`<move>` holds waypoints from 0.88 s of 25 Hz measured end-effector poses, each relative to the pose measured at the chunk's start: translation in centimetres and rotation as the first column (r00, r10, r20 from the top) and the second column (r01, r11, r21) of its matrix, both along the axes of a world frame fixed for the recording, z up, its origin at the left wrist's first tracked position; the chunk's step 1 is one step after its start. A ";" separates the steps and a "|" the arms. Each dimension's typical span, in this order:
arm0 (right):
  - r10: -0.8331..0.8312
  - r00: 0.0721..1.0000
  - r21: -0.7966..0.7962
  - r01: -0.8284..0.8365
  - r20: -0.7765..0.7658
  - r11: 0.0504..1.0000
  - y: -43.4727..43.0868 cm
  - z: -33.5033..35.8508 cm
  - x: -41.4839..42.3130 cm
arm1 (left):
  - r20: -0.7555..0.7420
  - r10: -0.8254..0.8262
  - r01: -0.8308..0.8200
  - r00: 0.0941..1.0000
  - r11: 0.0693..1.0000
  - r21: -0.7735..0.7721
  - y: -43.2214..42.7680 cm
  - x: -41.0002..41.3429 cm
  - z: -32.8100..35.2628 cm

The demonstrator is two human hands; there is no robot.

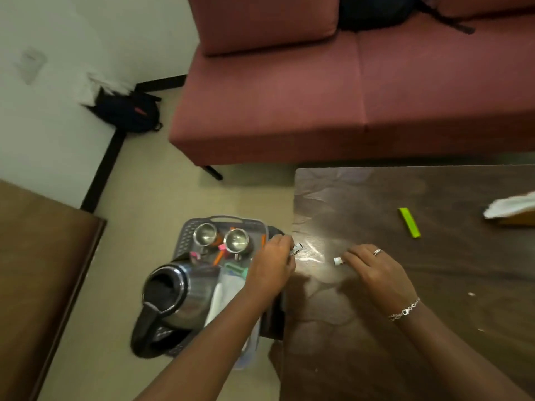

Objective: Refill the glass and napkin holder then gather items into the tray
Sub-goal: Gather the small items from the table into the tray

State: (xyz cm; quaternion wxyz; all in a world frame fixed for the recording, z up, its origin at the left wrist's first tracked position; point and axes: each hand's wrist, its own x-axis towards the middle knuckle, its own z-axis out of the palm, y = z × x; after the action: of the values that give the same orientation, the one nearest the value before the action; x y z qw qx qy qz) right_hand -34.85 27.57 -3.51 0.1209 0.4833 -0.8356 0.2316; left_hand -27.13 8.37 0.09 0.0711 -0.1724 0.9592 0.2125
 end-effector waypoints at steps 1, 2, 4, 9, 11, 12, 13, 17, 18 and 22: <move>0.048 0.999 0.010 -0.048 0.005 0.999 -1.9 0.1 0.8 | 0.021 0.002 -0.002 1.000 1.000 -0.028 -1.8 0.6 0.4; 0.097 0.995 0.027 -0.097 0.017 0.995 -3.8 0.2 1.5 | 0.047 -0.001 0.004 0.999 0.998 -0.056 -3.5 1.1 0.9; 0.177 0.983 0.055 -0.179 0.039 0.982 -6.8 -0.3 2.3 | 0.141 -0.051 0.068 0.989 0.990 -0.121 -6.7 1.3 1.9; 0.422 0.907 0.203 -0.415 0.014 0.887 -13.6 -2.6 2.1 | 0.407 -0.224 0.343 0.885 0.906 -0.248 -15.6 1.5 2.5; 0.486 0.873 0.289 -0.460 -0.023 0.840 -15.9 -3.1 1.2 | 0.502 -0.258 0.421 0.826 0.874 -0.244 -18.5 1.2 1.9; 0.501 0.865 0.340 -0.467 -0.015 0.816 -16.9 -2.8 0.9 | 0.538 -0.261 0.446 0.801 0.861 -0.246 -19.7 0.9 1.5; 0.517 0.856 0.387 -0.473 -0.010 0.791 -18.0 -2.9 0.7 | 0.570 -0.264 0.466 0.778 0.851 -0.242 -20.7 0.7 1.0; 0.508 0.851 0.522 -0.496 0.133 0.694 -21.1 -5.0 0.5 | 0.669 -0.324 0.556 0.669 0.815 -0.161 -21.6 0.1 -1.9; 0.490 0.855 0.533 -0.498 0.168 0.684 -21.7 -5.5 0.5 | 0.688 -0.352 0.584 0.634 0.802 -0.128 -21.3 -0.1 -2.8; 0.331 0.908 0.648 -0.416 0.258 0.638 -23.3 -6.1 1.1 | 0.726 -0.411 0.632 0.551 0.774 -0.042 -21.0 -0.6 -5.6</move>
State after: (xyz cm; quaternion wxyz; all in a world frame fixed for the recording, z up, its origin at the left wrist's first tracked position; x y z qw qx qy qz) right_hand -33.77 4.24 -9.57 -0.1665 0.6409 -0.7477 -0.0488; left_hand -27.71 -12.61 -5.56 0.4508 0.0502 0.8901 -0.0448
